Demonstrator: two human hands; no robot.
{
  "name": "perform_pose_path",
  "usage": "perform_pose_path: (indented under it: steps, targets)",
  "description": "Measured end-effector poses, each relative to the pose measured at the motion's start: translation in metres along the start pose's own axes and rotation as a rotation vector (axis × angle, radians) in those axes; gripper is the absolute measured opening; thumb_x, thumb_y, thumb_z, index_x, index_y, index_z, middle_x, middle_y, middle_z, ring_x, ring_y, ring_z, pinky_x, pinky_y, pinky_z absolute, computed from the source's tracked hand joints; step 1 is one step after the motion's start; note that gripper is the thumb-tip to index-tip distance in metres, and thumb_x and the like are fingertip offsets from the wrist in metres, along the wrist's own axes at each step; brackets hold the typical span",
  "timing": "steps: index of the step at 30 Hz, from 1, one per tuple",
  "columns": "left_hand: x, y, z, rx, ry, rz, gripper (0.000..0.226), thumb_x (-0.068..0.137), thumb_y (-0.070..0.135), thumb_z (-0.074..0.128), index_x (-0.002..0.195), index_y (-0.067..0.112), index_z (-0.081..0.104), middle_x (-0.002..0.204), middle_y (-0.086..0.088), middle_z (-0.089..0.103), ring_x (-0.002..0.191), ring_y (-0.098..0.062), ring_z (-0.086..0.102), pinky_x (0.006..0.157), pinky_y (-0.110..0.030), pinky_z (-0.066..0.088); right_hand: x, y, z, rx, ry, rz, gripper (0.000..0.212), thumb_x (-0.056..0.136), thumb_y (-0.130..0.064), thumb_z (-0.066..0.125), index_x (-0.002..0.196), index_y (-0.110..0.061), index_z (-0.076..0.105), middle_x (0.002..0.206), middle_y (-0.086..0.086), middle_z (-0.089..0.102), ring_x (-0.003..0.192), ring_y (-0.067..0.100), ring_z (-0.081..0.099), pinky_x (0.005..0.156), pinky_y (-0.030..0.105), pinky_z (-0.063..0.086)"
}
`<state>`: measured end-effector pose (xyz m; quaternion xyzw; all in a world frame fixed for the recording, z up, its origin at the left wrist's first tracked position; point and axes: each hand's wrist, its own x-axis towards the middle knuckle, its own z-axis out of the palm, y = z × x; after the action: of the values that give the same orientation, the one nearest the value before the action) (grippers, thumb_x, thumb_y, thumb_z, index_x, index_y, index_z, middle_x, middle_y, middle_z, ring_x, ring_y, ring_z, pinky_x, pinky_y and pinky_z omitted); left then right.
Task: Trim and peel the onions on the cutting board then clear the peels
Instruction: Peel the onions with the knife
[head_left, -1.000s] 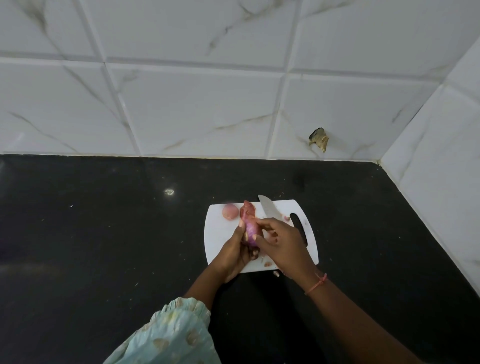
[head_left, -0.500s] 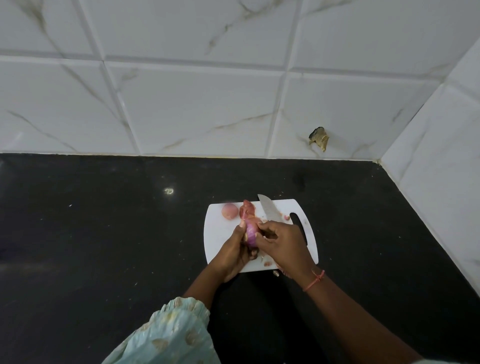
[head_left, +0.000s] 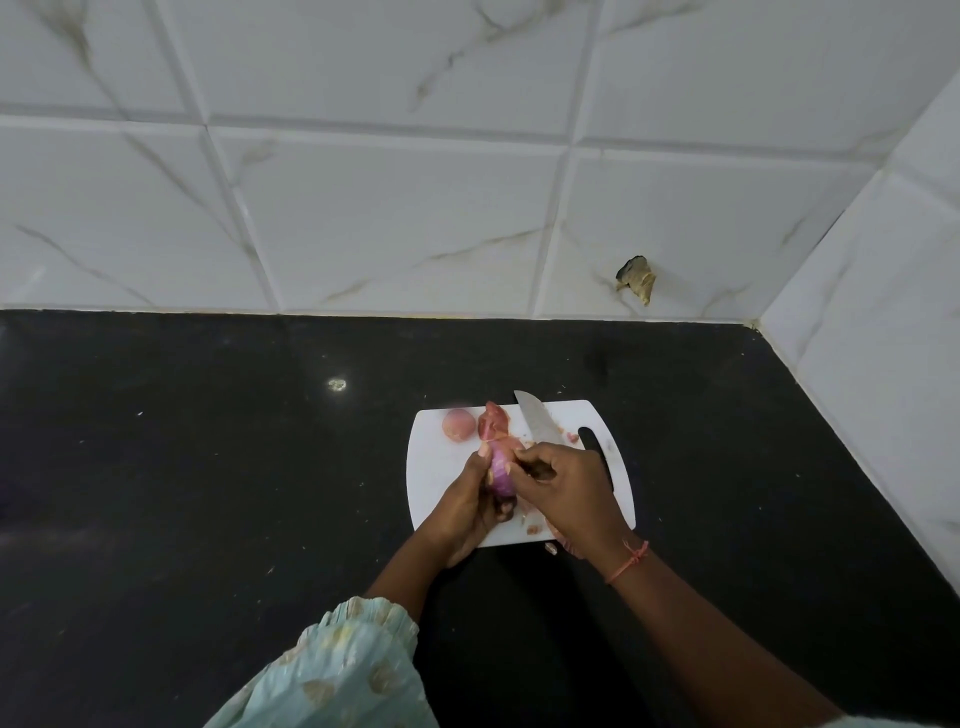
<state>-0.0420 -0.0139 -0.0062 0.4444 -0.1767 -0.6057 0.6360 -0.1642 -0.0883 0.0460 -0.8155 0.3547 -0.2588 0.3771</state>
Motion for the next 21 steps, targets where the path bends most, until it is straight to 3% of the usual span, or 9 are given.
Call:
perform_pose_path:
  steps: [7,12,17,21]
  targets:
    - [-0.002,0.002,0.004,0.018,0.005,0.0,0.053,0.107,0.045,0.029,0.116,0.007,0.066,0.091,-0.004,0.073,0.063,-0.007,0.053,0.065,-0.025,0.04,-0.002,-0.005,0.002,0.012,0.014,-0.028,0.022,0.082,-0.03,0.075,0.092,-0.011,0.076,0.08,-0.001,0.074,0.075,0.007,0.068,0.067,0.026,0.057]
    - [-0.001,0.001,0.002,0.01,0.016,-0.009,0.053,0.107,0.046,0.031,0.118,0.008,0.065,0.095,-0.007,0.072,0.064,-0.008,0.054,0.064,-0.025,0.041,-0.002,-0.002,0.003,0.004,0.039,-0.064,0.02,0.084,-0.027,0.074,0.096,-0.011,0.077,0.084,-0.002,0.075,0.077,0.001,0.067,0.068,0.012,0.053]
    - [0.0,0.0,0.002,0.028,0.017,-0.008,0.054,0.105,0.047,0.032,0.115,0.007,0.066,0.092,-0.007,0.07,0.064,-0.01,0.047,0.062,-0.025,0.039,0.001,0.007,0.005,-0.047,0.052,-0.071,0.009,0.087,-0.016,0.07,0.081,-0.011,0.075,0.07,-0.008,0.068,0.069,0.007,0.063,0.062,0.015,0.047]
    - [0.0,0.0,0.001,0.011,0.022,-0.011,0.055,0.102,0.05,0.036,0.116,0.007,0.066,0.094,-0.01,0.069,0.063,-0.01,0.048,0.061,-0.024,0.041,0.0,0.009,0.005,-0.029,0.041,-0.071,0.01,0.086,-0.019,0.073,0.092,-0.012,0.077,0.082,-0.006,0.073,0.076,0.002,0.066,0.07,0.015,0.051]
